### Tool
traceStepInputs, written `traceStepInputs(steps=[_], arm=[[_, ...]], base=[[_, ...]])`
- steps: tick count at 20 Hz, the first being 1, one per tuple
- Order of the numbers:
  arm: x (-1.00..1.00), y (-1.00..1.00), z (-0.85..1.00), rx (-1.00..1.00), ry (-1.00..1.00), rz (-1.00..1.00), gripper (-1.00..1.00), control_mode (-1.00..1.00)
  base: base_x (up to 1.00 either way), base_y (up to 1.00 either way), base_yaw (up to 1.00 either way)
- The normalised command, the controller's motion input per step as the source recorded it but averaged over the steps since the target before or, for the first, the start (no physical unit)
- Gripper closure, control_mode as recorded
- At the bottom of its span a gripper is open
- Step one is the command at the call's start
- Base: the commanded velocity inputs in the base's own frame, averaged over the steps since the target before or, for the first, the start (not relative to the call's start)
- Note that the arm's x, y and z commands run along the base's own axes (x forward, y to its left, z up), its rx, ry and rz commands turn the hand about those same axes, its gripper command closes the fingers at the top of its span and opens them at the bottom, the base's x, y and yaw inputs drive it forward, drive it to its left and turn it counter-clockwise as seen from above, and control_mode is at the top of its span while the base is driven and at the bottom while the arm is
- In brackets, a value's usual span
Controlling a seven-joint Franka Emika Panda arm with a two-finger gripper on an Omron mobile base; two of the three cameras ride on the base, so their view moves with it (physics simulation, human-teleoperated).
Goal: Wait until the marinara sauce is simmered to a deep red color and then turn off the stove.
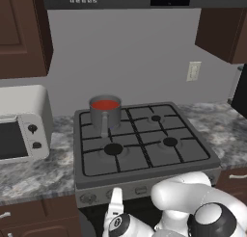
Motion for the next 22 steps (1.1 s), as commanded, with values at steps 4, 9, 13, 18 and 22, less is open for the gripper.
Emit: traceStepInputs(steps=[4, 9, 13, 18, 22], arm=[[0.11, 0.00, 0.00, 0.00, 0.00, 0.00, -1.00, -1.00], [0.05, 0.00, 0.00, 0.00, 0.00, 0.00, 1.00, -1.00], [0.00, 0.00, -0.01, 0.00, 0.00, 0.00, 1.00, -1.00], [0.01, 0.00, 0.00, 0.00, 0.00, 0.00, 1.00, -1.00], [0.01, 0.00, 0.00, 0.00, 0.00, 0.00, 1.00, -1.00]], base=[[0.00, 0.00, 0.00], [0.00, 0.00, 0.00], [0.00, 0.00, 0.00], [0.00, 0.00, 0.00], [0.00, 0.00, 0.00]])
